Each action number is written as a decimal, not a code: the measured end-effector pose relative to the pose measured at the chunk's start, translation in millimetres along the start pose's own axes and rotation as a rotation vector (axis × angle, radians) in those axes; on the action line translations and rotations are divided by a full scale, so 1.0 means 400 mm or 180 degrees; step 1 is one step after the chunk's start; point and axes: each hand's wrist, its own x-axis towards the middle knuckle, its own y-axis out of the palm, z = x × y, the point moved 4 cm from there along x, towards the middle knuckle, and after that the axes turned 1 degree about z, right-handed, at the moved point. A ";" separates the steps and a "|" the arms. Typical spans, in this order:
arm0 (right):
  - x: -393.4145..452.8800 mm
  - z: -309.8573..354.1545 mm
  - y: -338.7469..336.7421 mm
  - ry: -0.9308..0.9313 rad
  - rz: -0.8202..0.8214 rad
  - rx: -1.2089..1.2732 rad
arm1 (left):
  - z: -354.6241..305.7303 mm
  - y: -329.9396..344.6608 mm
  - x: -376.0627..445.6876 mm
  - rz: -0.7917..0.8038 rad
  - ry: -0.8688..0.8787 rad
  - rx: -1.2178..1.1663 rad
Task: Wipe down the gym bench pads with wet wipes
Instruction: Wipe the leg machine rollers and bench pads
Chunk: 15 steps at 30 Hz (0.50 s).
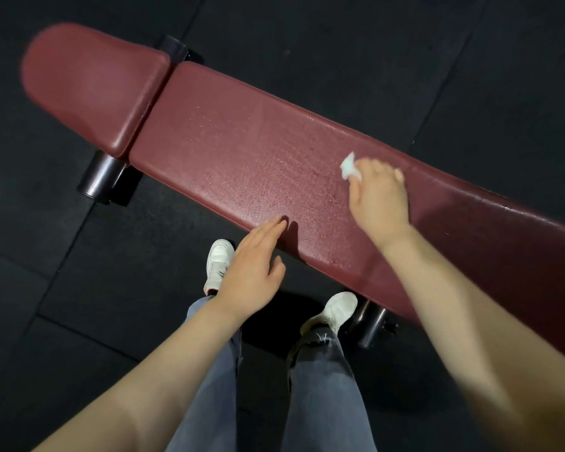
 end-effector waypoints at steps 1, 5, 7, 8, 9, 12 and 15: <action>-0.045 0.028 0.012 -0.0124 0.0121 0.0013 | 0.006 -0.010 0.003 0.0007 0.0001 -0.0020; -0.207 0.124 0.035 -0.0413 0.0412 0.0045 | 0.026 -0.050 0.016 0.0104 -0.0032 -0.0004; -0.245 0.153 0.035 -0.0553 0.0618 0.0150 | 0.033 -0.074 0.022 0.0175 -0.0062 0.0005; -0.252 0.164 0.036 -0.0664 0.0804 0.0234 | 0.038 -0.088 0.026 0.0210 -0.0075 0.0021; -0.255 0.176 0.035 -0.0789 0.1033 0.0322 | 0.043 -0.104 0.032 0.0248 -0.0084 0.0042; -0.253 0.203 0.016 -0.0729 0.1347 0.0749 | 0.055 -0.153 0.054 0.0427 -0.0037 0.0161; -0.240 0.208 -0.020 0.0147 0.0934 0.1520 | 0.055 -0.201 0.077 0.0665 0.0156 0.0415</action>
